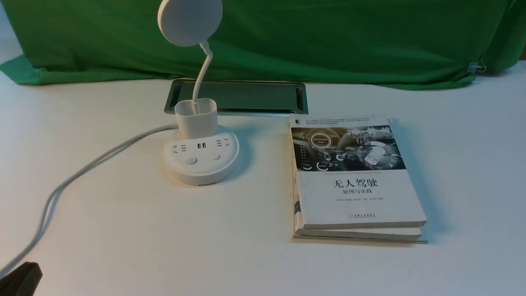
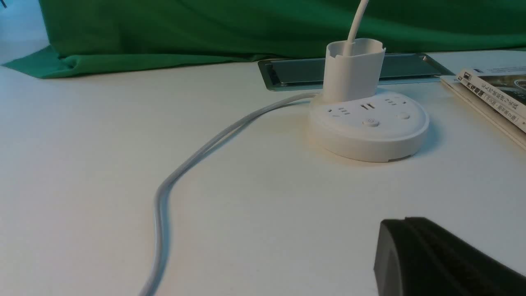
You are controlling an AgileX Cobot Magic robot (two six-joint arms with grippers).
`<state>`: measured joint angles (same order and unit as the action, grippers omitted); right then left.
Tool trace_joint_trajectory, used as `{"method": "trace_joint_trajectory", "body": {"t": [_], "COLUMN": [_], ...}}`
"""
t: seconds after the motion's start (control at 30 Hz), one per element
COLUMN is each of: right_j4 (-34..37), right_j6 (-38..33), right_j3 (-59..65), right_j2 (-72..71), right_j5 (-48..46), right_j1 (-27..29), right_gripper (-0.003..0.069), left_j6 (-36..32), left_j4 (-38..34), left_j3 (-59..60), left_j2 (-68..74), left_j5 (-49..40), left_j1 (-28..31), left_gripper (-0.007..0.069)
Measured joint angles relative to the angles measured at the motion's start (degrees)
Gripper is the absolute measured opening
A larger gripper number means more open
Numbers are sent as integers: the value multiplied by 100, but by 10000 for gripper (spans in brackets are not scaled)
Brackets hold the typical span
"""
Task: Turn on the desk lamp on the white desktop with your hand.
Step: 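Press the power button on the lamp base to turn the lamp on with the left gripper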
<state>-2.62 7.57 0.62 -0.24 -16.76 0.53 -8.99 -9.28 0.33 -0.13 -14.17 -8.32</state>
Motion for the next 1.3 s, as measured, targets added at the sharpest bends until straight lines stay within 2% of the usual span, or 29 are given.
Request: {"method": "trace_joint_trajectory", "body": {"t": [1.17,1.3], "right_j4": [0,0], "right_j6": [0,0], "right_j3": [0,0], "right_j2": [0,0], "right_j5": [-6,-6], "right_j1": [0,0], "right_gripper": [238,238], "left_j6": [0,0], "left_j4": [0,0], "left_j3": [0,4], "left_j2": [0,0], "left_j5": [17,572], "left_j1": [0,0], "left_gripper": [1,1]}}
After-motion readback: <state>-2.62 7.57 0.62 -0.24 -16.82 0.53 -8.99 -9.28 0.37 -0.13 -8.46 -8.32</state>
